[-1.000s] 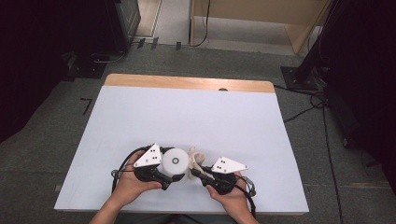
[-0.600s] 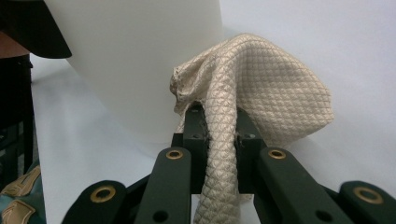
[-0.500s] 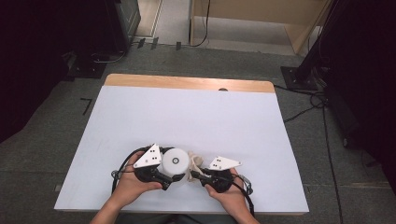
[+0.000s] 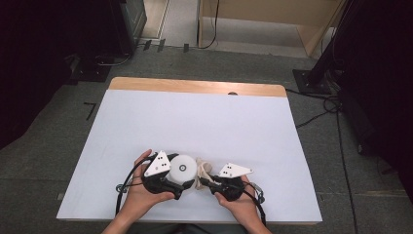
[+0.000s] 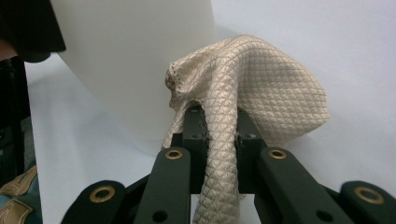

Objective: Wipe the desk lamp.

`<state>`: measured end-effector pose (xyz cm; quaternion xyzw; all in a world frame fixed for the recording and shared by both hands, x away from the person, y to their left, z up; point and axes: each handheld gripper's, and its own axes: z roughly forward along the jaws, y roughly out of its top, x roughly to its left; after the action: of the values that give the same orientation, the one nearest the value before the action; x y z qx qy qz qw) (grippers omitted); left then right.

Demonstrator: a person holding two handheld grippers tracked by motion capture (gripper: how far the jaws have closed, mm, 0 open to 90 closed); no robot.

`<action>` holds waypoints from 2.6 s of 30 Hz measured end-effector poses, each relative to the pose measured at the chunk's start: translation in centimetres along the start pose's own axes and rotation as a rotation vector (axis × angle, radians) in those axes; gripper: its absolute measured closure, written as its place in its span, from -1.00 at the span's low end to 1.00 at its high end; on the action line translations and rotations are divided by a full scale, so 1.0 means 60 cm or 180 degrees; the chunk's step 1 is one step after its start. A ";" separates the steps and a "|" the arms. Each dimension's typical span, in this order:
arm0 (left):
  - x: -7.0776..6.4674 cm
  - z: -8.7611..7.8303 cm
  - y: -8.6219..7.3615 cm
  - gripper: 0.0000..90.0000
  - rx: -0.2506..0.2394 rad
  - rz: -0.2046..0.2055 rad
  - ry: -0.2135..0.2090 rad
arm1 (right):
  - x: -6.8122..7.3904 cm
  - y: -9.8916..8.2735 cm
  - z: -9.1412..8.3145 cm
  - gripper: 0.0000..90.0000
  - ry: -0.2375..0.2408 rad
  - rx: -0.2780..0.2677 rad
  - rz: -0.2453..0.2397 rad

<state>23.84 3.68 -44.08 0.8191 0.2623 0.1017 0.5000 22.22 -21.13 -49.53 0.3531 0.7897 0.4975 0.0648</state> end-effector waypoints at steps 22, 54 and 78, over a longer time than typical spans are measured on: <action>-0.013 0.002 0.003 -0.82 0.0077 0.0042 0.0184 | 0.000 0.001 -0.002 0.78 -0.0019 -0.0019 -0.0034; 0.040 -0.001 -0.001 -0.81 -0.0039 0.0567 -0.0643 | 0.005 0.021 -0.035 0.78 -0.0024 -0.0290 -0.0084; 0.040 0.004 -0.007 -0.82 -0.0099 0.0524 -0.0650 | 0.039 0.042 -0.047 0.78 0.0025 -0.0502 -0.0362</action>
<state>25.80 4.93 -44.78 0.8360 0.1403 0.0625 0.5267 20.44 -21.11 -45.43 0.2995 0.7671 0.5550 0.1174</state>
